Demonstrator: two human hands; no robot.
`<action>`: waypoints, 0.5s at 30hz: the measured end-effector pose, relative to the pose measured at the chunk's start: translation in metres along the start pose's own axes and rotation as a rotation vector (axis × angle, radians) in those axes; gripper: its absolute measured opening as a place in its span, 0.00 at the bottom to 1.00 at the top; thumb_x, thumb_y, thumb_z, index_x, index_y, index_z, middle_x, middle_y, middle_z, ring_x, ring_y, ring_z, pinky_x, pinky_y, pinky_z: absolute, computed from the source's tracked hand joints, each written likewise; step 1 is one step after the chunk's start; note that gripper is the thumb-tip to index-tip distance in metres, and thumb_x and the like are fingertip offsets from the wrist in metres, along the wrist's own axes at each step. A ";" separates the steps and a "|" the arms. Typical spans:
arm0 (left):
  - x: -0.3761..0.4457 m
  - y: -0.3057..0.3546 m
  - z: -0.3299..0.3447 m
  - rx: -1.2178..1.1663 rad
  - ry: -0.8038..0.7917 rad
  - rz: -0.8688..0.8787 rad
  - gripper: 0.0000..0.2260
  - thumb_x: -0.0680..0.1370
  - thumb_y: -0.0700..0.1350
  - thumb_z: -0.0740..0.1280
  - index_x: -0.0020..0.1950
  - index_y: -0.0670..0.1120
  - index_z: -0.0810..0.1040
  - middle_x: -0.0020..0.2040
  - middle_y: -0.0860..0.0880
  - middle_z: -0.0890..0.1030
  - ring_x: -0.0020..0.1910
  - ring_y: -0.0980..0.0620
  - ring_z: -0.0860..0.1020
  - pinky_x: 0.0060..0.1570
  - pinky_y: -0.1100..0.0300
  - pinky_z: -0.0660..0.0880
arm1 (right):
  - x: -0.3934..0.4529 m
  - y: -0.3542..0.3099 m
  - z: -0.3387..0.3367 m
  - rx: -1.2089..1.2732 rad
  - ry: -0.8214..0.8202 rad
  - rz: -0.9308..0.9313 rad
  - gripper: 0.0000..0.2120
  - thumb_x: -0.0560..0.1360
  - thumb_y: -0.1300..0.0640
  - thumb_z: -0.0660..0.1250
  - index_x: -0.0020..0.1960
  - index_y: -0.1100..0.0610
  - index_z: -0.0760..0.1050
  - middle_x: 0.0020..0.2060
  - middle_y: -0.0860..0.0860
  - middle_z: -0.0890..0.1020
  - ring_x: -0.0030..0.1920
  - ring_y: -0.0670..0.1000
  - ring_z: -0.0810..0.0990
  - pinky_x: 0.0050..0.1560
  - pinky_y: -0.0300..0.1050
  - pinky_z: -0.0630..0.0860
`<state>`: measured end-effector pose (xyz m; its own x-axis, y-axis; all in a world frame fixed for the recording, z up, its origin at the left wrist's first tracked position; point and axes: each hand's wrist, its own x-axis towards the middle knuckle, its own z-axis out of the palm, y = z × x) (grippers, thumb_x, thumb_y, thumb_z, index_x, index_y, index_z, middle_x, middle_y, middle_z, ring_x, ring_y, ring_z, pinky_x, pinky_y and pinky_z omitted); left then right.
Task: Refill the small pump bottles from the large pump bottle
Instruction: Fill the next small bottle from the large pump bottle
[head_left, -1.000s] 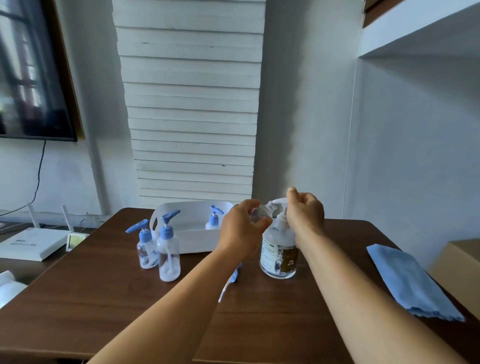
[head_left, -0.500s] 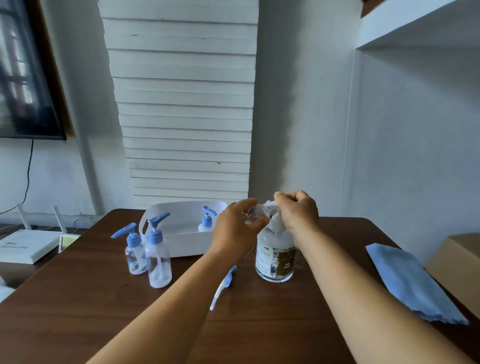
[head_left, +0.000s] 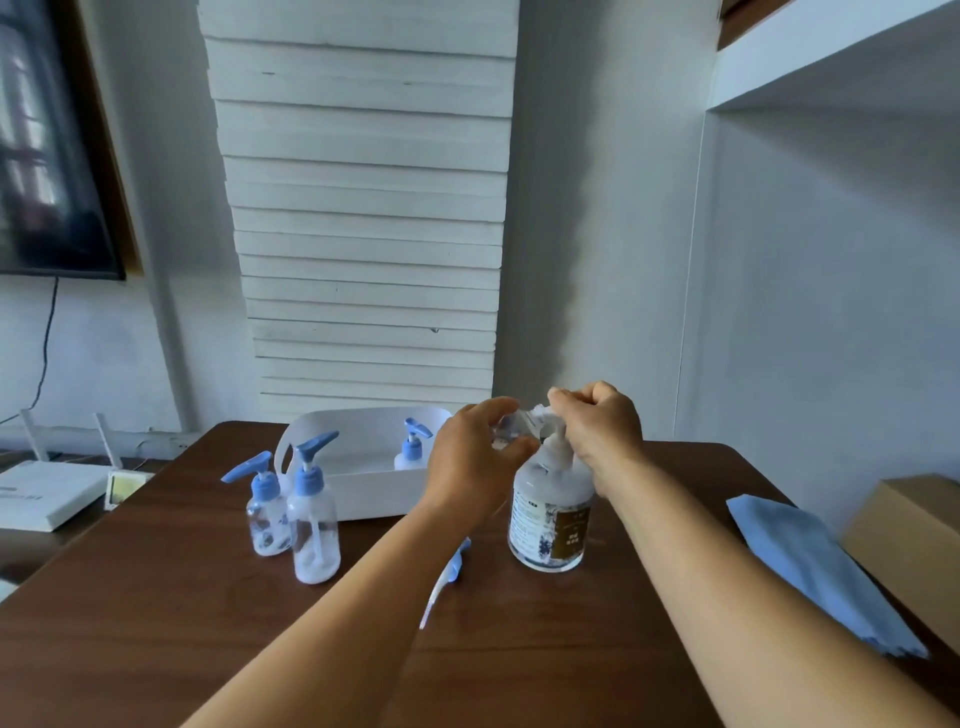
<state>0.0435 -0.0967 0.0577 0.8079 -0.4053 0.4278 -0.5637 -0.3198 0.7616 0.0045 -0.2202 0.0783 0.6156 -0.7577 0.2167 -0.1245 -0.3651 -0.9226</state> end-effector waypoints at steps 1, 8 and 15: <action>0.001 -0.001 0.000 0.007 -0.001 0.004 0.19 0.72 0.48 0.71 0.63 0.52 0.76 0.55 0.51 0.79 0.52 0.55 0.77 0.48 0.67 0.67 | 0.000 0.002 0.001 0.020 0.006 0.001 0.12 0.74 0.50 0.66 0.37 0.54 0.68 0.33 0.48 0.74 0.37 0.49 0.74 0.38 0.42 0.70; -0.005 -0.007 0.005 -0.013 -0.031 -0.009 0.20 0.72 0.49 0.71 0.63 0.51 0.75 0.56 0.50 0.80 0.53 0.54 0.77 0.52 0.65 0.71 | -0.010 0.013 0.006 0.092 0.014 0.051 0.12 0.75 0.49 0.66 0.38 0.55 0.69 0.33 0.48 0.75 0.33 0.46 0.72 0.31 0.40 0.68; 0.001 -0.002 0.001 0.030 -0.014 0.016 0.19 0.72 0.48 0.71 0.63 0.51 0.76 0.55 0.51 0.79 0.51 0.55 0.77 0.48 0.66 0.68 | -0.003 0.008 0.005 0.101 0.002 0.062 0.11 0.75 0.48 0.65 0.41 0.55 0.71 0.36 0.49 0.77 0.38 0.48 0.75 0.37 0.41 0.70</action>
<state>0.0453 -0.0967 0.0560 0.7967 -0.4220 0.4326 -0.5812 -0.3385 0.7400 0.0055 -0.2180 0.0686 0.6079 -0.7780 0.1584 -0.0833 -0.2609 -0.9618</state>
